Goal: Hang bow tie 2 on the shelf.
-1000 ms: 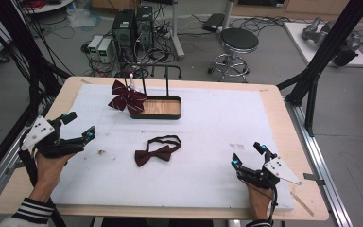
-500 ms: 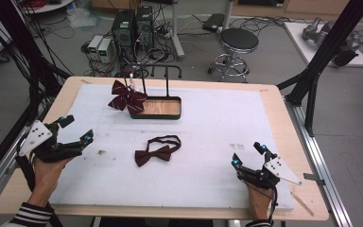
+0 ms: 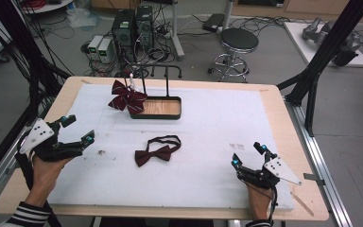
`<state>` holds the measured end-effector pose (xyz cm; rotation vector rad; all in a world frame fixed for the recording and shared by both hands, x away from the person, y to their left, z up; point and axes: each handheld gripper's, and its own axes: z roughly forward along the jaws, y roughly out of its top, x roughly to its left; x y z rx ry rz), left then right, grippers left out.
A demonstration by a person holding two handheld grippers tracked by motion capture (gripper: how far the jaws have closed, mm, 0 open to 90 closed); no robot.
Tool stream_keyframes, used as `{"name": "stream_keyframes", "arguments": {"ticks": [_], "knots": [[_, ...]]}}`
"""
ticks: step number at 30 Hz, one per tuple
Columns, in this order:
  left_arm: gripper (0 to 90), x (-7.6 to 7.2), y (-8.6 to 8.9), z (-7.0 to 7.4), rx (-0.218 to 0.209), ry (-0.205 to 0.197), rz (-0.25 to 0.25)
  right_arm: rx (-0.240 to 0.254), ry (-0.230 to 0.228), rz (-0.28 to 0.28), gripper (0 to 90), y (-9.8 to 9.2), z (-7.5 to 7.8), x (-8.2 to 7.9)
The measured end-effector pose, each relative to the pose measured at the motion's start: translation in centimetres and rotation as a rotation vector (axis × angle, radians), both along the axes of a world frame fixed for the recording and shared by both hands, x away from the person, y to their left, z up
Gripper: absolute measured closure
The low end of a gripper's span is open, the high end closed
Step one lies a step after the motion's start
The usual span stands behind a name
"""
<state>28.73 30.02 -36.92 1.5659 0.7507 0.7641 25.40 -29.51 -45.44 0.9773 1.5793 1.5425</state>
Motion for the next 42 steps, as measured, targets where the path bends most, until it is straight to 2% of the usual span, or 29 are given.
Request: {"name": "stream_keyframes", "arguments": {"ticks": [7, 19, 27, 32, 37, 42], "knots": [[13.6, 0.2, -0.6, 0.6, 0.025, 0.031, -0.047, 0.002, 0.002, 0.001, 9.6, 0.0, 0.0, 0.0], [13.4, 1.2, -2.6, 0.8, 0.079, 0.105, -0.147, 0.002, 0.0, 0.002, 9.6, 0.0, 0.0, 0.0], [13.4, 1.7, -4.3, 1.1, 0.151, 0.146, -0.196, 0.004, -0.002, 0.002, 9.6, 0.0, 0.0, 0.0], [13.4, 1.9, -5.6, 1.1, 0.181, 0.155, -0.23, 0.005, -0.002, 0.003, 9.6, 0.0, 0.0, -0.1], [13.3, 2.3, -7.0, 1.1, 0.242, 0.172, -0.257, 0.005, -0.002, 0.002, 9.6, 0.0, 0.0, -0.1], [13.3, 2.6, -8.6, 1.2, 0.271, 0.2, -0.324, 0.004, -0.006, 0.001, 9.6, 0.0, 0.0, -0.1]]}}
